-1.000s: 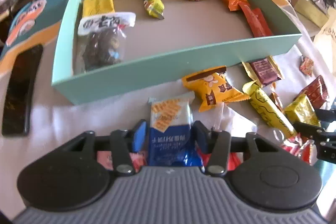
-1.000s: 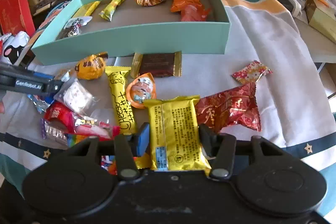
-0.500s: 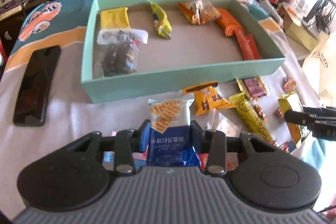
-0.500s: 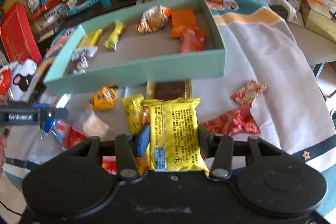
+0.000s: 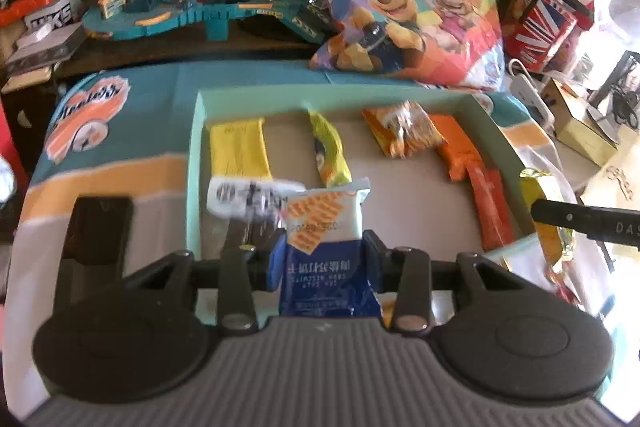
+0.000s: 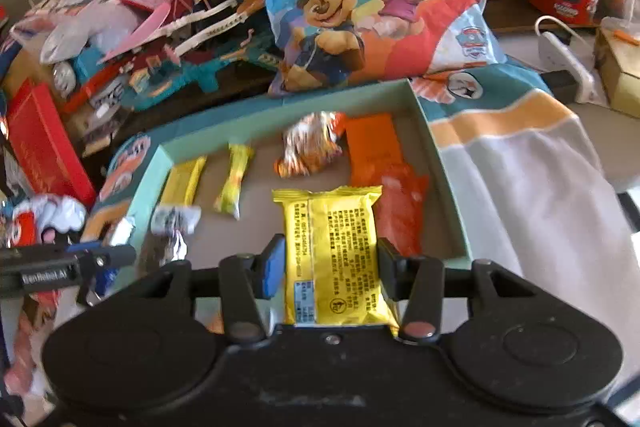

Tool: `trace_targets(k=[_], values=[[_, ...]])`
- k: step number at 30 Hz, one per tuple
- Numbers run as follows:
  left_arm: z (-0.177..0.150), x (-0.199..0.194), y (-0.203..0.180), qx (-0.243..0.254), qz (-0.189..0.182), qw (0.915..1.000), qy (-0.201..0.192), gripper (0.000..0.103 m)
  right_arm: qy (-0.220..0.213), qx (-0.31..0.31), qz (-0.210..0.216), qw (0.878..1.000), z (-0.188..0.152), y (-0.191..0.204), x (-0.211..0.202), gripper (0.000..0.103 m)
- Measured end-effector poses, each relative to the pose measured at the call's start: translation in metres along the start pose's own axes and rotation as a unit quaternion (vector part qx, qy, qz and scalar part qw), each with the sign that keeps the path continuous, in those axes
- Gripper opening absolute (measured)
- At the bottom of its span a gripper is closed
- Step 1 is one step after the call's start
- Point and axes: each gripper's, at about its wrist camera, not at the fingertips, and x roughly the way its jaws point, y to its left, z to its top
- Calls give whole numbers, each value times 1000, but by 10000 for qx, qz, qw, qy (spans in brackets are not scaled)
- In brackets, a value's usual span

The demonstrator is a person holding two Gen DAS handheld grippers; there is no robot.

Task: Organize snacks
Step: 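Place blue pack in the box with left tool while right places yellow pack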

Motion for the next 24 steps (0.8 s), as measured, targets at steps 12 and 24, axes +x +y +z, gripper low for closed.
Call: trace_targets(k=[12, 24], values=[[15, 63, 2, 77, 223, 9993, 278, 39, 282, 2, -88, 9996, 17, -7, 77, 47], [12, 43, 0, -61, 411, 9991, -43, 102, -43, -13, -25, 10000, 21, -8, 57, 103]])
